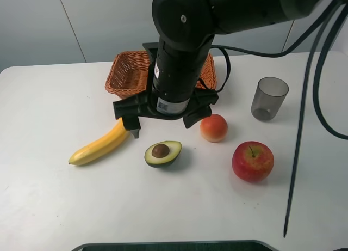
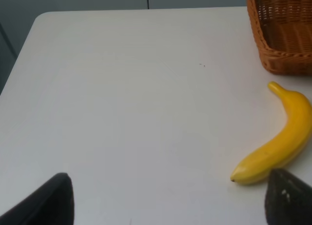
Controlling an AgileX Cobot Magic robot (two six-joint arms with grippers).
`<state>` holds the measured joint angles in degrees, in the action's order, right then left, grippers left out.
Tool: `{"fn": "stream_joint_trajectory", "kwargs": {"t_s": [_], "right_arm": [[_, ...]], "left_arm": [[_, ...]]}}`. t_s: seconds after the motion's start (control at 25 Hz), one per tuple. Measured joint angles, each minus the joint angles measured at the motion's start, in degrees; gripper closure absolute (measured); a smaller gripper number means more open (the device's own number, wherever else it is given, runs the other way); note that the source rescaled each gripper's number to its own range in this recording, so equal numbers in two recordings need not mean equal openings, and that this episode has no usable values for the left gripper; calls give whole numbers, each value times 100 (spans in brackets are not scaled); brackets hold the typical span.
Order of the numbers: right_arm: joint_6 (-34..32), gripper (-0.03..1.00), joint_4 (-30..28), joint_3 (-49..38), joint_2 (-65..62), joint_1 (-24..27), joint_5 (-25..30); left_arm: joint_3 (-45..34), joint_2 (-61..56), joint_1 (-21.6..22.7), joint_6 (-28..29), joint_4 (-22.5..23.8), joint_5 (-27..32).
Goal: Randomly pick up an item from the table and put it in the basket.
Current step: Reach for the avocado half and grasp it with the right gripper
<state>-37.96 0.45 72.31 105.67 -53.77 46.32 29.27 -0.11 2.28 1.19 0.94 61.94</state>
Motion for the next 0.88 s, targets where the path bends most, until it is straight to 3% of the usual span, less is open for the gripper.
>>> {"fn": "stream_joint_trajectory", "kwargs": {"t_s": [0.48,0.88], "right_arm": [[-240,-3,-89,0,586,-41,-158],[-1026,-3,59,0,738,334,-289]], "left_arm": [[0,0,0,0,0,0],[0,0,0,0,0,0]]}}
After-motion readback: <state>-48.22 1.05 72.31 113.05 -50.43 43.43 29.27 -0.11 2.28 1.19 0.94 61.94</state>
